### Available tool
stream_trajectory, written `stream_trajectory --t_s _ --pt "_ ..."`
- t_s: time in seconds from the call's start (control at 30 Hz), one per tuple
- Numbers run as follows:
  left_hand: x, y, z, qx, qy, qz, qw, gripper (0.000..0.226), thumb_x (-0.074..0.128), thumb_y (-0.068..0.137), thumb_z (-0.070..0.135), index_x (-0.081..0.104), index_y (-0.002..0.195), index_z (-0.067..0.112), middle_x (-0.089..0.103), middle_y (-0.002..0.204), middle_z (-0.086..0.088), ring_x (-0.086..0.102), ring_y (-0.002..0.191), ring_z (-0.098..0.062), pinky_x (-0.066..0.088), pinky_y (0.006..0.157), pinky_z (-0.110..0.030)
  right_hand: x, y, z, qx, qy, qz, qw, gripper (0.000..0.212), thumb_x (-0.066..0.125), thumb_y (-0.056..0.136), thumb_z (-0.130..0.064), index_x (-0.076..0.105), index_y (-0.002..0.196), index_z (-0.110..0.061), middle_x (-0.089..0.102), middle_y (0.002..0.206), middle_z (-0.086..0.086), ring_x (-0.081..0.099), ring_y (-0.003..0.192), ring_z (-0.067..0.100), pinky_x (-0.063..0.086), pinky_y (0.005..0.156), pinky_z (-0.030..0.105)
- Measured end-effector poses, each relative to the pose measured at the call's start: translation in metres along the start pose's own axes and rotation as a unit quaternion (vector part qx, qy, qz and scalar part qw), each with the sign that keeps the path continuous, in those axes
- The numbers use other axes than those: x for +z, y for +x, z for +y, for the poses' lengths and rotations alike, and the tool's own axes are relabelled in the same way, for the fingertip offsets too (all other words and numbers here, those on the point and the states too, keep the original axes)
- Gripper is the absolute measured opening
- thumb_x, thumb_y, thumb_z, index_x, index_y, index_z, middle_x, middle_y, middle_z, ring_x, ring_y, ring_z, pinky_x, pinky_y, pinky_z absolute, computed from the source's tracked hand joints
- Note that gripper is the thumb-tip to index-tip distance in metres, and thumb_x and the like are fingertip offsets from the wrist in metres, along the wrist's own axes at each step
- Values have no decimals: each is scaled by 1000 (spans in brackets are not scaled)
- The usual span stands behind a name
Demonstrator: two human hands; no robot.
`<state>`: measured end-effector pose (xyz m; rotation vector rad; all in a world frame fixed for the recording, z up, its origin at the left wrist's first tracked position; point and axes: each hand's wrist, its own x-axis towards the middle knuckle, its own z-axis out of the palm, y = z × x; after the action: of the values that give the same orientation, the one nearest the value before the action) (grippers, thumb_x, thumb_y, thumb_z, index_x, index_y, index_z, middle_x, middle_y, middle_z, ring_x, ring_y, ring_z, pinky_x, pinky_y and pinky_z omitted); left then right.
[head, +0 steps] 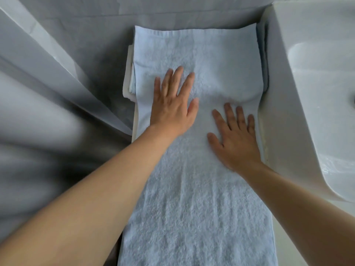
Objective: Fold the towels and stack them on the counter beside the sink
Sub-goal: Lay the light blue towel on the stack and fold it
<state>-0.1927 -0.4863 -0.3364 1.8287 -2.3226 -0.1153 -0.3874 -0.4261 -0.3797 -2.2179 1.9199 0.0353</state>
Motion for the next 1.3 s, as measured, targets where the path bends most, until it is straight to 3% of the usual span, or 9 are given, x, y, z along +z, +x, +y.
stream_trajectory --t_s 0.2,0.33,0.47,0.63,0.83,1.0,1.13,1.2,1.3 --pt "20 37 -18 -14 63 -15 998 62 17 101 59 11 159 37 11 168 -2 6 154 -32 -3 122 -58 1 -1 0 3 -6 0 1000 70 15 94 -62 2 156 -35 -9 165 -1 -16 150 23 -7 120 51" --pt "40 26 -22 -6 76 31 997 62 21 102 59 14 159 36 14 168 -2 10 154 -31 3 121 -60 2 0 2 5 -8 2 1000 69 17 94 -62 1 156 -35 -10 164 -1 -16 150 23 -8 120 51" --pt "32 27 -25 4 73 15 997 65 21 101 57 8 160 32 8 169 -3 5 155 -31 3 121 -62 2 0 1 3 -3 4 1000 69 17 94 -61 1 156 -36 -9 164 -1 -14 150 23 -7 120 51" --pt "4 -54 -2 -30 -63 62 996 66 41 94 35 27 157 17 16 166 -9 8 154 -32 -3 123 -55 2 -2 0 2 3 1 1000 69 20 94 -61 5 156 -35 -7 165 -1 -13 150 23 -7 120 50" --pt "30 -150 -12 -13 49 -122 991 68 22 99 56 11 161 28 1 169 -1 -3 155 -24 6 121 -61 1 -2 2 -4 -5 -9 1000 71 18 92 -61 5 156 -33 -6 165 1 -11 150 26 -6 120 51" --pt "31 -150 -10 -33 50 -115 992 68 18 98 58 7 160 33 -2 169 3 -8 155 -21 0 122 -59 -3 -3 1 -8 31 4 999 70 17 92 -54 16 156 -26 4 165 4 -2 151 26 -7 120 48" --pt "31 -148 -8 -44 44 -124 990 70 15 95 59 3 160 36 -5 169 6 -11 154 -20 -6 122 -58 -11 -61 -12 -5 93 93 991 64 23 95 -45 33 151 -16 22 161 10 19 149 27 3 121 50" --pt "31 -148 -9 -50 47 -132 989 70 11 94 60 -1 159 37 -9 168 7 -14 154 -19 -9 121 -57 -3 -108 -20 -75 95 72 990 62 27 97 -48 34 152 -20 23 161 9 22 148 28 11 120 51" --pt "29 -147 -8 -60 53 -131 988 67 11 96 57 -2 159 36 -9 168 5 -12 154 -21 -8 121 -57 18 -158 -3 -139 -7 -15 990 64 27 96 -57 32 153 -27 22 161 5 22 148 28 14 119 53"
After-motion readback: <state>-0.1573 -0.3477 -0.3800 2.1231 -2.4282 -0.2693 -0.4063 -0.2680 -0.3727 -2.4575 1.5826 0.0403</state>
